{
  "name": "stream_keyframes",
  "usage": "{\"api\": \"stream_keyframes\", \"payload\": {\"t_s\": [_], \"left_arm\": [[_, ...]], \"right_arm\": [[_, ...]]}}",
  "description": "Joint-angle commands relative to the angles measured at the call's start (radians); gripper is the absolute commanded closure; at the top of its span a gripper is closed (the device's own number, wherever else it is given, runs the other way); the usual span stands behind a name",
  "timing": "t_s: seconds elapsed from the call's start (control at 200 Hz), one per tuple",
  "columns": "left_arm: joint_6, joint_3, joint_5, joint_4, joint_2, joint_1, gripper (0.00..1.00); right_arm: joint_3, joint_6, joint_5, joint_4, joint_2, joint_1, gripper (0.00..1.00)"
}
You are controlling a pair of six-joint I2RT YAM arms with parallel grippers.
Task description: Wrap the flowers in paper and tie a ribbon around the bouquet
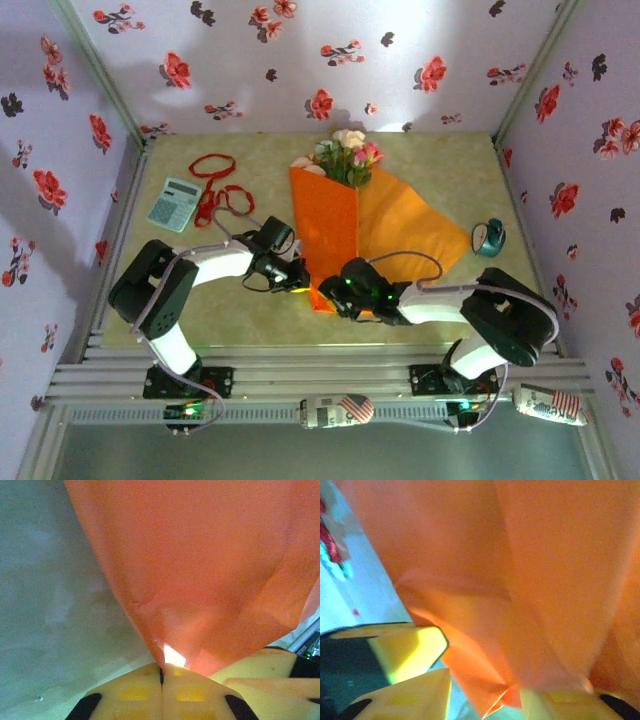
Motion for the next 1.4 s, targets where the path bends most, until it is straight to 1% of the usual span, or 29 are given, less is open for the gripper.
{"api": "stream_keyframes", "payload": {"t_s": [0.0, 0.155, 0.285, 0.485, 0.66, 0.695, 0.81, 0.94, 1.015, 1.04, 1.09, 1.265, 1.335, 1.395], "left_arm": [[-0.010, -0.010, 0.027, 0.013, 0.001, -0.004, 1.00], [-0.017, -0.016, 0.039, 0.031, 0.000, 0.011, 1.00], [-0.037, -0.017, 0.063, 0.064, -0.003, 0.031, 1.00], [-0.077, -0.031, 0.111, 0.105, -0.027, 0.048, 1.00], [-0.112, -0.068, 0.145, 0.147, -0.045, 0.067, 1.00], [-0.120, -0.075, 0.152, 0.156, -0.048, 0.070, 1.00], [-0.131, -0.085, 0.166, 0.170, -0.054, 0.076, 1.00], [-0.136, -0.088, 0.174, 0.178, -0.054, 0.080, 1.00], [-0.142, -0.093, 0.180, 0.189, -0.054, 0.080, 1.00], [-0.141, -0.094, 0.181, 0.189, -0.054, 0.081, 1.00], [-0.144, -0.095, 0.183, 0.193, -0.054, 0.082, 1.00], [-0.140, -0.097, 0.188, 0.193, -0.048, 0.084, 1.00], [-0.138, -0.099, 0.188, 0.194, -0.048, 0.086, 1.00], [-0.135, -0.099, 0.188, 0.193, -0.046, 0.089, 1.00]], "right_arm": [[-0.002, 0.234, 0.029, -0.083, -0.048, 0.009, 0.54], [0.024, 0.410, 0.050, -0.160, -0.064, 0.051, 0.49], [0.013, 0.544, 0.129, -0.118, -0.055, 0.114, 0.45], [-0.013, 0.684, 0.312, 0.018, -0.020, 0.192, 0.43], [-0.050, 0.808, 0.465, 0.170, 0.062, 0.259, 0.42], [-0.057, 0.827, 0.521, 0.200, 0.077, 0.272, 0.42], [-0.068, 0.856, 0.608, 0.265, 0.119, 0.299, 0.43], [-0.082, 0.878, 0.718, 0.311, 0.142, 0.322, 0.47], [-0.085, 0.879, 0.771, 0.323, 0.148, 0.331, 0.52], [-0.086, 0.905, 0.785, 0.327, 0.150, 0.333, 0.53], [-0.088, 0.908, 0.806, 0.343, 0.159, 0.333, 0.55], [-0.082, 0.934, 0.834, 0.377, 0.189, 0.334, 0.58], [-0.083, 0.940, 0.841, 0.403, 0.209, 0.335, 0.63], [-0.082, 0.942, 0.840, 0.428, 0.225, 0.335, 0.71]]}}
